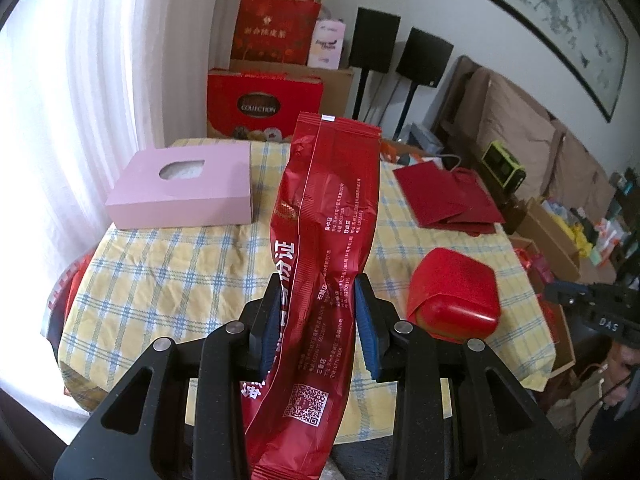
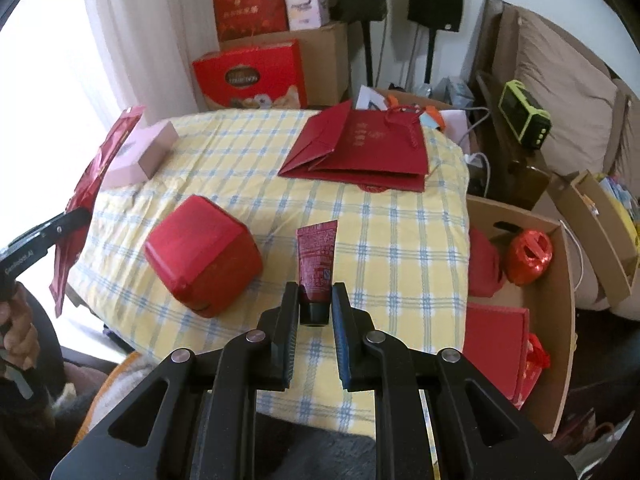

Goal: Organize objects
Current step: 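Lift the red tube with the right tool while the left tool holds the packet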

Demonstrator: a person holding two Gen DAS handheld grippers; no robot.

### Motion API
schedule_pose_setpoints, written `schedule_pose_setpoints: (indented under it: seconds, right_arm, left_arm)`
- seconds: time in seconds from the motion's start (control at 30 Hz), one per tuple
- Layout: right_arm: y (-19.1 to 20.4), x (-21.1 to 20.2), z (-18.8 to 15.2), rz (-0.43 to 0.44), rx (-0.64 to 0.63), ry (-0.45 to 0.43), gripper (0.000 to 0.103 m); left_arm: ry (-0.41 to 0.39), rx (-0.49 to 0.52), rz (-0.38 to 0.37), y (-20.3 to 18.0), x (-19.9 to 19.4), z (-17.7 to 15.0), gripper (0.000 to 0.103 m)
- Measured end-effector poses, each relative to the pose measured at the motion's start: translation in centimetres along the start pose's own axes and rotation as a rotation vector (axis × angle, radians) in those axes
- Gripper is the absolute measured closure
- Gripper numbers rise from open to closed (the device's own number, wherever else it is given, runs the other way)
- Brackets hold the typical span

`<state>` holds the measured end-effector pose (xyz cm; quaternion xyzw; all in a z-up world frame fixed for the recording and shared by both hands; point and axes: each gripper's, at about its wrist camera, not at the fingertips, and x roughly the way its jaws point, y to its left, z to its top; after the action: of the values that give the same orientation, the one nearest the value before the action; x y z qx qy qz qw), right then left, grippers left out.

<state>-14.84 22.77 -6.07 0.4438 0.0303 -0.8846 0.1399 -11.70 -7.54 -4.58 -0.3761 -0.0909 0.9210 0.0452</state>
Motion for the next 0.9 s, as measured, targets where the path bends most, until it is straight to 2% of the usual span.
schedule_pose_setpoints:
  seconds: [0.2, 0.33, 0.43, 0.57, 0.73, 0.9]
  right_arm:
    - [1.3, -4.3, 0.2, -0.037, -0.015, -0.142, 0.088]
    - [2.7, -5.6, -0.1, -0.057, -0.049, -0.168, 0.088]
    - [3.4, -5.9, -0.7, -0.015, -0.035, -0.170, 0.088]
    - [4.2, -7.6, -1.7, 0.061, 0.024, -0.231, 0.088]
    - [6.5, -7.9, -3.3, 0.090, -0.037, -0.223, 0.088]
    - [7.2, -7.9, -5.2, 0.164, -0.072, -0.214, 0.088]
  left_arm:
    - [-0.038, 0.004, -0.009, -0.5, -1.8, 0.3, 0.071]
    - [-0.068, 0.011, -0.015, -0.7, -3.1, 0.5, 0.071]
    - [-0.080, 0.009, -0.006, -1.0, -4.1, 0.8, 0.071]
    - [-0.092, -0.006, 0.005, -1.2, -5.9, 0.6, 0.072]
    - [-0.116, 0.020, 0.016, -2.6, -8.2, 0.2, 0.072]
    - [-0.154, 0.068, 0.041, -3.9, -10.6, -0.3, 0.072]
